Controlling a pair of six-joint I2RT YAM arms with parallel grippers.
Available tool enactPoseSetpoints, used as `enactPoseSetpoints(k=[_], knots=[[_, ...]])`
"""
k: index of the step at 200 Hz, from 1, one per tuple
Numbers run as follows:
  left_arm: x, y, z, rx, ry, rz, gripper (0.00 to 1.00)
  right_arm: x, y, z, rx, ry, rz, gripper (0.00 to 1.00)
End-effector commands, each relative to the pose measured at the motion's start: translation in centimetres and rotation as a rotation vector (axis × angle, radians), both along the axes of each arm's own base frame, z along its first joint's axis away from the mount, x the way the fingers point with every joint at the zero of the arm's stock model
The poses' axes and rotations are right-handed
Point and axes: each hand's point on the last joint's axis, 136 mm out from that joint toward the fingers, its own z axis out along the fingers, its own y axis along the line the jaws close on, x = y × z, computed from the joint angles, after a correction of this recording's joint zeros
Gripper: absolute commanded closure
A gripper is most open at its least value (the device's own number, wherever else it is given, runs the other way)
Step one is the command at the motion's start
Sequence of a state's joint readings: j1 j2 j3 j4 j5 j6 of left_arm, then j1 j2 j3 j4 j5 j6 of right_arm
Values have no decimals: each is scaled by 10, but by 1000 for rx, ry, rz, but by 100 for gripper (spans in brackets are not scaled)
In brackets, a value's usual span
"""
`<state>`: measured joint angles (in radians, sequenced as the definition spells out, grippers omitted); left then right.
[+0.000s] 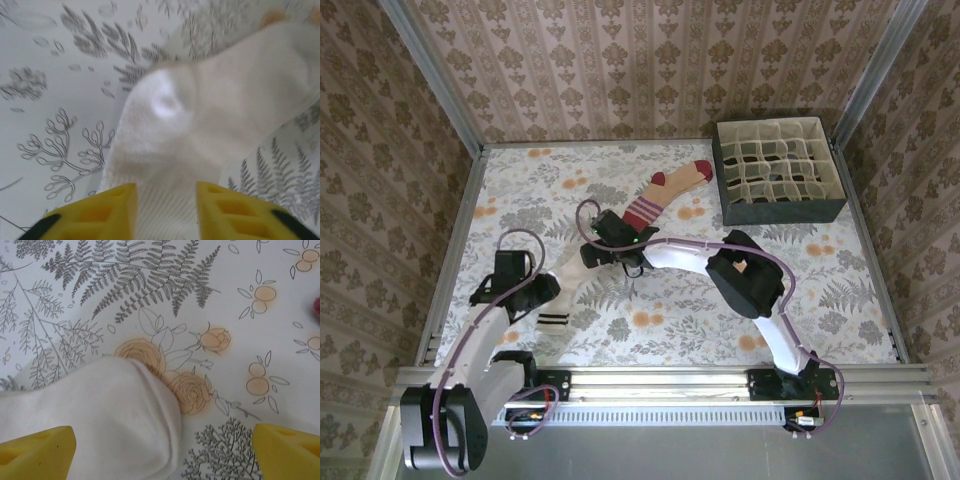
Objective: Roll the socks
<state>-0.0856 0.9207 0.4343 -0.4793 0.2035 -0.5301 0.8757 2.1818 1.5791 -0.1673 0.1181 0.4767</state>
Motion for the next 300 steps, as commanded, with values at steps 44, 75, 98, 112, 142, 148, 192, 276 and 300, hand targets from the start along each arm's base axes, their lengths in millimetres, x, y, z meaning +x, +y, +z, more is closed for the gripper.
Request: enactPoseSetpoints(k=[44,75,98,112,142,148,192,276,300], knots=[[-4,-10,-23,-29,85,-20,81,9,15,-21,-16,107,5,28],[-8,-21,-34,-32,117,-49,83,11,6,-21,-38,100,-23,61],[-9,-35,-39,-12,134,-89,83,14,-6,-14,-47,72,-51,73],[-8,-45,-42,-8,138,-111,84,19,-13,-9,-59,58,-46,78],[-6,-75,-40,-29,144,-180,87,36,-34,2,-87,38,-22,84],[-6,-82,-37,-33,141,-197,87,41,-39,2,-86,40,-11,87],[3,-140,-19,-43,97,-339,87,75,-53,5,-108,25,114,88],[17,-101,23,132,52,-372,61,85,-49,61,-166,-117,249,45],[19,-76,32,102,45,-327,60,67,-50,84,-138,-158,295,44]])
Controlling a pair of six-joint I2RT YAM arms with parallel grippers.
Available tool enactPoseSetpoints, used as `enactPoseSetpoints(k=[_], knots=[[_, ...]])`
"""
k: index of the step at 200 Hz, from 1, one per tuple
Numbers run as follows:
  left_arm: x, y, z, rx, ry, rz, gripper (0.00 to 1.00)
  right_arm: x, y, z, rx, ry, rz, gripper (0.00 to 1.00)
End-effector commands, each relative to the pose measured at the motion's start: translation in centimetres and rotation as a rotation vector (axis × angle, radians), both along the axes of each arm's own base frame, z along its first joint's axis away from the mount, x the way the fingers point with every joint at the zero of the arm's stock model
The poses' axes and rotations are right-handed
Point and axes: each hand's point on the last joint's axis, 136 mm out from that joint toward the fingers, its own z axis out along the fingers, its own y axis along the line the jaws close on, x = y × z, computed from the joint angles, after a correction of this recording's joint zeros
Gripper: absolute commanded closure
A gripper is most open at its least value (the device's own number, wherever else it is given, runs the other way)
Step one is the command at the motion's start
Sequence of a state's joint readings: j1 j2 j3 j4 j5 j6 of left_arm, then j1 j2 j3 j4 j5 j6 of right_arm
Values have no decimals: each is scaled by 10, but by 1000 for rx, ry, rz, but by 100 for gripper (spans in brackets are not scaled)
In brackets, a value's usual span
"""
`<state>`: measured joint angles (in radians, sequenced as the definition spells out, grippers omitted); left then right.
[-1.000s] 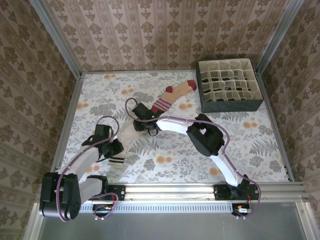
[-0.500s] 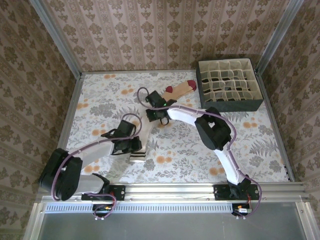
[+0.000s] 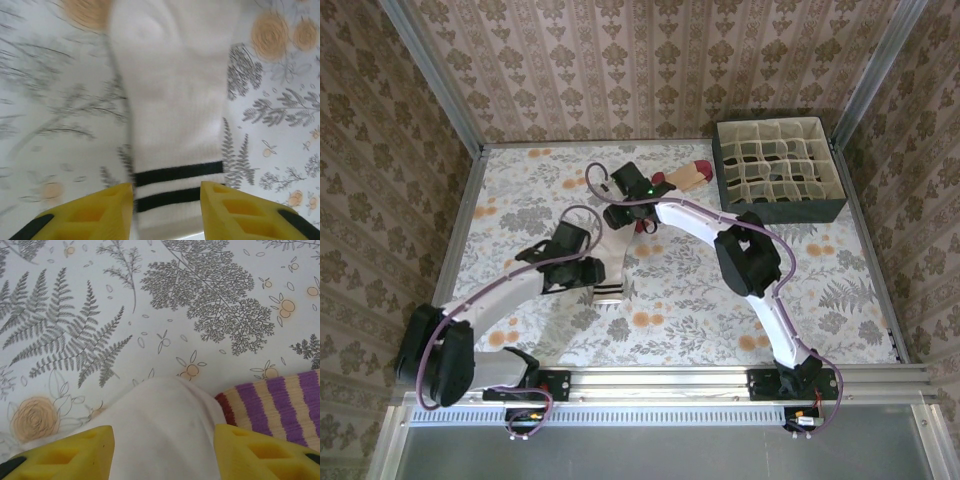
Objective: Roll the socks
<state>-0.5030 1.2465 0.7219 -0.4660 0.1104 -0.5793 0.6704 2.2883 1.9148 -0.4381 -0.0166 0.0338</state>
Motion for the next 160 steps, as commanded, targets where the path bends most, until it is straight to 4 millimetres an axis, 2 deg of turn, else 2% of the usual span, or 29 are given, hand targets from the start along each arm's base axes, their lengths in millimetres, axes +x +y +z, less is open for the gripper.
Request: enactPoseSetpoints(k=[1,18,30,59,79,96,115,160], knots=[[-8,29,7,39,22,4,60,-21,0,54,40,-66,85,44],[-7,42,9,-6,26,42,60,-46,5,61,28,-98,158,44],[-9,50,8,-39,37,67,60,-71,12,59,-7,-119,241,44],[-14,62,7,-102,58,107,60,-148,32,31,-120,-137,491,44],[-19,65,6,-137,64,124,60,-184,34,9,-177,-131,587,39],[-22,65,8,-154,58,129,60,-200,31,-6,-215,-122,631,33],[-22,64,14,-175,41,137,60,-210,28,-21,-257,-117,683,32],[-25,64,15,-182,47,146,60,-213,31,-43,-309,-98,731,33]])
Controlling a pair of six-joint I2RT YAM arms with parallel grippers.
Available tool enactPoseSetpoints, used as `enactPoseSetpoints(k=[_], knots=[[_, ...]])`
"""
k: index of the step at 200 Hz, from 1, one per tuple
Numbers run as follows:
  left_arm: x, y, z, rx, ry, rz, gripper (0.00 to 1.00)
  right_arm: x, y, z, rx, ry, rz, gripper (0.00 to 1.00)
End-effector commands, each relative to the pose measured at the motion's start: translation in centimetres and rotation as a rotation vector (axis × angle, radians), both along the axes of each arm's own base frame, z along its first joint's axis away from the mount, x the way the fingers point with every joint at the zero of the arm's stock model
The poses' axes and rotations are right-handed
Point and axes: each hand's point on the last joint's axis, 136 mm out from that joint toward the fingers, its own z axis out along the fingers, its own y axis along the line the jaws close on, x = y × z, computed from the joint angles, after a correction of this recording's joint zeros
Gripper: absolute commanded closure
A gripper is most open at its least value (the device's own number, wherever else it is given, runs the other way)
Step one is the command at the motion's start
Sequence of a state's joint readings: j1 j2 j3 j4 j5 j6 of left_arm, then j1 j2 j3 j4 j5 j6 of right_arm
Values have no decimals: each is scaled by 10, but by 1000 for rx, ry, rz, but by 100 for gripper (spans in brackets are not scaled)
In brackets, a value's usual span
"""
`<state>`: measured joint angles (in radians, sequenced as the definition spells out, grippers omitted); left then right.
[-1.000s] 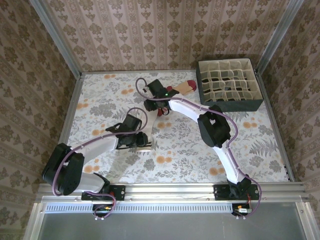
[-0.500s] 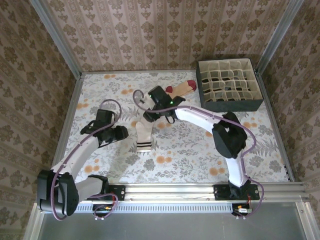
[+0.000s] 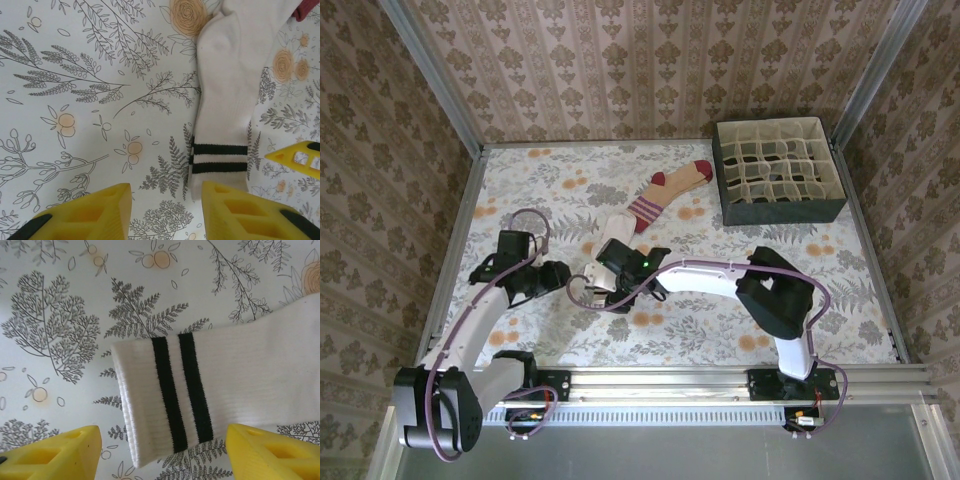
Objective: Roll the socks
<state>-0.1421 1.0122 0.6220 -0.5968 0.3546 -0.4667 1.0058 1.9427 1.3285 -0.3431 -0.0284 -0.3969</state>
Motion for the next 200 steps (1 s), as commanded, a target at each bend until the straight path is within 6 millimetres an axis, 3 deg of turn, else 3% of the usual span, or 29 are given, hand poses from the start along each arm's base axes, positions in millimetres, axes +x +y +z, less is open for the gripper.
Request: enactPoseSetpoints(k=[1,65,78,82,93,115,159,200], knots=[[-7,-2,-1,-21,23,-4,60,3,1,-12,-44,-24,37,33],[-9,-2,-2,-33,26,4,60,-3,3,-34,-99,-20,75,37],[-8,-4,1,-40,9,-1,60,-1,3,-38,-117,-22,75,54],[-7,-4,1,-43,4,-3,60,-2,3,-39,-122,-18,77,66],[-6,-4,2,-43,-19,-9,60,-2,2,-40,-139,-9,82,86],[0,-9,7,-48,-108,-51,60,-7,-3,-34,-142,2,96,100],[18,-23,29,-25,-389,-159,60,-17,-16,-5,-27,225,14,100],[34,-48,46,-12,-701,-287,66,-22,-37,-1,53,485,-97,100]])
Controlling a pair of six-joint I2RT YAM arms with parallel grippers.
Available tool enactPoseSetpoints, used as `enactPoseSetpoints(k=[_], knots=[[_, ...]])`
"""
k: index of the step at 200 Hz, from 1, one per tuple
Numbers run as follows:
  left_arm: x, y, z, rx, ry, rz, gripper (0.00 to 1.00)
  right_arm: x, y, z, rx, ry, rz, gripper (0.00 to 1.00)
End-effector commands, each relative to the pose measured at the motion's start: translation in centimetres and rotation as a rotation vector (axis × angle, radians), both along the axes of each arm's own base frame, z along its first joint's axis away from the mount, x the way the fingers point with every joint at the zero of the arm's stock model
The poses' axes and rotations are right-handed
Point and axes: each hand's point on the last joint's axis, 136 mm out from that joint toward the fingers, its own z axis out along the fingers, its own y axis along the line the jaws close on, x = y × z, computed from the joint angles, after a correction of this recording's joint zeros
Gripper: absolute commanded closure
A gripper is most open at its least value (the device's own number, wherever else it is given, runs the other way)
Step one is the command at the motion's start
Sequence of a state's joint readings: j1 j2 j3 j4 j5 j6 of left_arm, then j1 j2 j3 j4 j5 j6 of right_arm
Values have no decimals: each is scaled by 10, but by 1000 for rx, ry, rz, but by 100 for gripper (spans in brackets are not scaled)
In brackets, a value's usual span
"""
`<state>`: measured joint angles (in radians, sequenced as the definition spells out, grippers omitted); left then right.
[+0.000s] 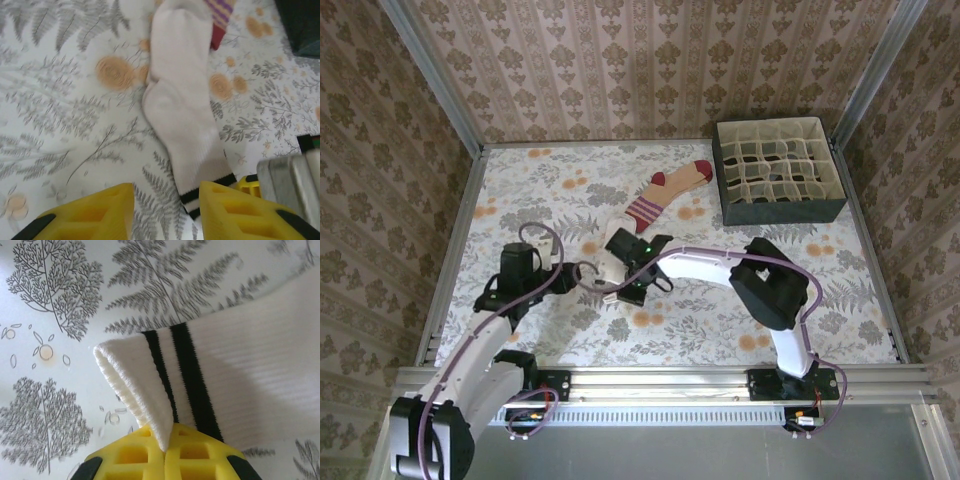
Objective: Roll the socks
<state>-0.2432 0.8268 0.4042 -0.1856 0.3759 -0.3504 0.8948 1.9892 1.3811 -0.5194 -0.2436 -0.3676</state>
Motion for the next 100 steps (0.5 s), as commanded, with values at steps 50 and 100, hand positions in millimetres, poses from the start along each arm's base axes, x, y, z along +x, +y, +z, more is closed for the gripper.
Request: enactPoseSetpoints(k=[50,100], knots=[[-8,-73,33,-21,-546,-454,66,9,-26,28,227,434,-215,100],[-48,-118,12,137,-624,-776,59,17,-34,34,255,511,-236,100]])
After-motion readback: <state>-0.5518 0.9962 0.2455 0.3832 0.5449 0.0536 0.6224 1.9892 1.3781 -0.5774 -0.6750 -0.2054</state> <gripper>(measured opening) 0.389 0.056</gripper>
